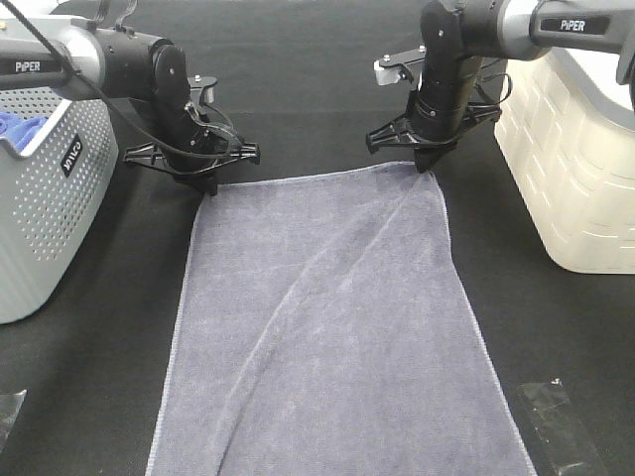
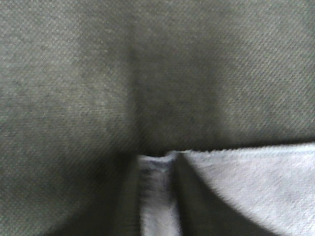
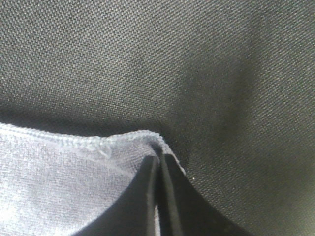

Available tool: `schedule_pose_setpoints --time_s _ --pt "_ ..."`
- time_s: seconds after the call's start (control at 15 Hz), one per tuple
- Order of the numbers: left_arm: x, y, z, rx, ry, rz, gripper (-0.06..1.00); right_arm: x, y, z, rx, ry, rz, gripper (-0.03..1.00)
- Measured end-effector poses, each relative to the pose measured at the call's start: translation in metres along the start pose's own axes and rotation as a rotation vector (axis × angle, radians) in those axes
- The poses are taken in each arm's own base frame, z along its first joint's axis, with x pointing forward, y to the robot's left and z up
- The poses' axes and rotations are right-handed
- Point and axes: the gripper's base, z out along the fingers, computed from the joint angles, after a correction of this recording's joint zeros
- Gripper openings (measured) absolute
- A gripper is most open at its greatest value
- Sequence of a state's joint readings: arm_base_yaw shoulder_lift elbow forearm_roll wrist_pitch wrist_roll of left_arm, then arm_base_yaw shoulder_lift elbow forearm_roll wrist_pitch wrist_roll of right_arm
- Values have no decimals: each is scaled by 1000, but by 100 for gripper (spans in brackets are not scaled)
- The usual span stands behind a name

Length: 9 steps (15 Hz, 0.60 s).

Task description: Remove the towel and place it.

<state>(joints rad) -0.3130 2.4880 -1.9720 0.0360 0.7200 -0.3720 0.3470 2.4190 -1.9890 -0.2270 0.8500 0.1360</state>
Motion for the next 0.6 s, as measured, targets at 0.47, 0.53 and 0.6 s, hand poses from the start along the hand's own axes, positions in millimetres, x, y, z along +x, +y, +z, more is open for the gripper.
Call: schedule_pose_setpoints --time_s 0.47,0.53,0.6 --pt "-42 -4 -27 -84 -218 157 1 -13 -2 -1 24 -139 -35 0" --pt "-48 -4 -31 -99 -268 187 1 -17 -2 -2 29 -188 -47 0" --pt "-52 -4 -32 -106 -315 214 1 -21 -3 -3 43 -234 -63 0"
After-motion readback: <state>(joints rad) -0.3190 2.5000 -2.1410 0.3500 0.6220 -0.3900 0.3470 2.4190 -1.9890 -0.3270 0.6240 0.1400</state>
